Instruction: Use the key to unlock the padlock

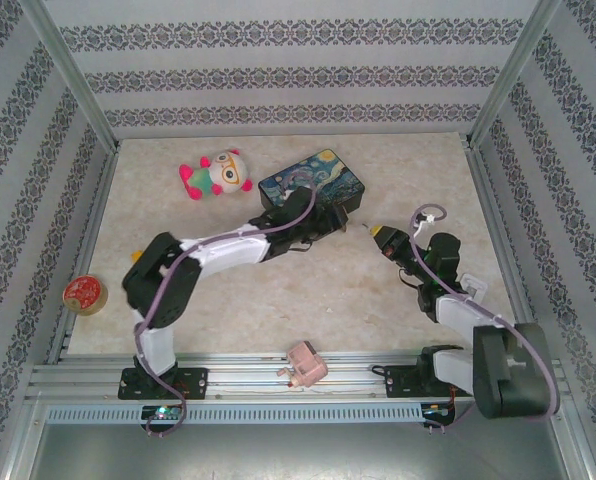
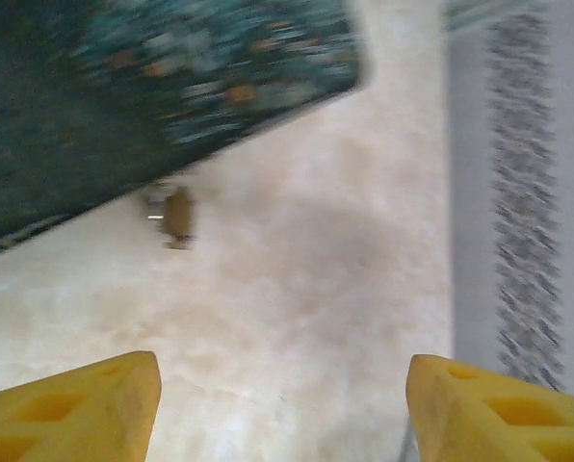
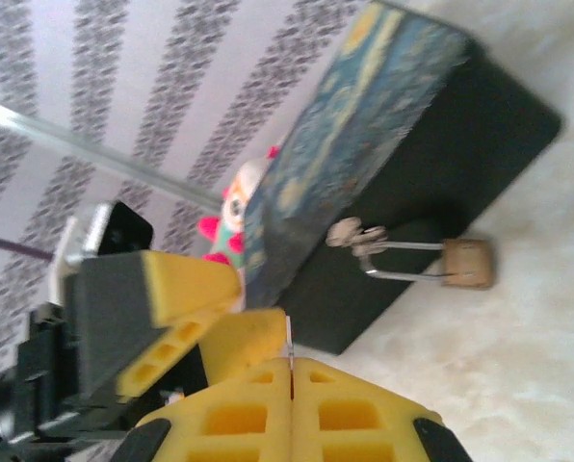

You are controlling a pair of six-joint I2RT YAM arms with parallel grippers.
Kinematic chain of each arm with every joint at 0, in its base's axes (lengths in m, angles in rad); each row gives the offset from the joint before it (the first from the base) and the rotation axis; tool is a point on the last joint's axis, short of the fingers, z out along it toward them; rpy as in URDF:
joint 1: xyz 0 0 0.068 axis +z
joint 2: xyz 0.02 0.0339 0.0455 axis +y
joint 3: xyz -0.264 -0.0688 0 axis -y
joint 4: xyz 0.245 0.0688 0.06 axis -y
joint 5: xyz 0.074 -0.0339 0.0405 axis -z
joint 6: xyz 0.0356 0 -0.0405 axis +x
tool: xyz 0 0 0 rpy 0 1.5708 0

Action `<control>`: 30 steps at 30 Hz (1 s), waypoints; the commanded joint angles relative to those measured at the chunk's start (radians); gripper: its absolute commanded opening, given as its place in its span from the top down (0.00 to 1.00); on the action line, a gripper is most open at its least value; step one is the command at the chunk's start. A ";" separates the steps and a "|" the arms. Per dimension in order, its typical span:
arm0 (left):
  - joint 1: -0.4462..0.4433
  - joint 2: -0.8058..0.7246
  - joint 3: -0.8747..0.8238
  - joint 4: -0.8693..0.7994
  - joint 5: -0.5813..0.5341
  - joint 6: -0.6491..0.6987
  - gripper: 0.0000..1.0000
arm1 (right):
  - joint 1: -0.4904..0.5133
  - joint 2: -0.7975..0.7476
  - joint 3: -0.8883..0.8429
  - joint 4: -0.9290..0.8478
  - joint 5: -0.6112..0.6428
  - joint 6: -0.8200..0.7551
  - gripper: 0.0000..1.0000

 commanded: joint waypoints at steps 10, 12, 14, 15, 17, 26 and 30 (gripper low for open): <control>0.070 -0.038 -0.083 0.442 0.576 0.074 0.30 | -0.013 -0.176 0.061 -0.099 -0.207 0.069 1.00; 0.070 -0.023 -0.073 0.452 0.602 0.067 0.30 | -0.012 -0.183 0.061 -0.087 -0.216 0.082 1.00; 0.070 -0.013 -0.067 0.449 0.607 0.069 0.31 | -0.012 -0.188 0.061 -0.082 -0.220 0.091 1.00; 0.070 -0.009 -0.066 0.451 0.614 0.068 0.31 | -0.013 -0.193 0.061 -0.082 -0.220 0.093 1.00; 0.070 -0.002 -0.064 0.461 0.634 0.059 0.33 | -0.012 -0.199 0.061 -0.082 -0.216 0.095 1.00; 0.070 0.029 -0.072 0.568 0.681 -0.020 0.58 | -0.013 -0.184 0.061 -0.051 -0.209 0.115 1.00; 0.070 0.048 -0.074 0.621 0.689 -0.061 0.68 | -0.012 -0.181 0.061 -0.041 -0.204 0.124 1.00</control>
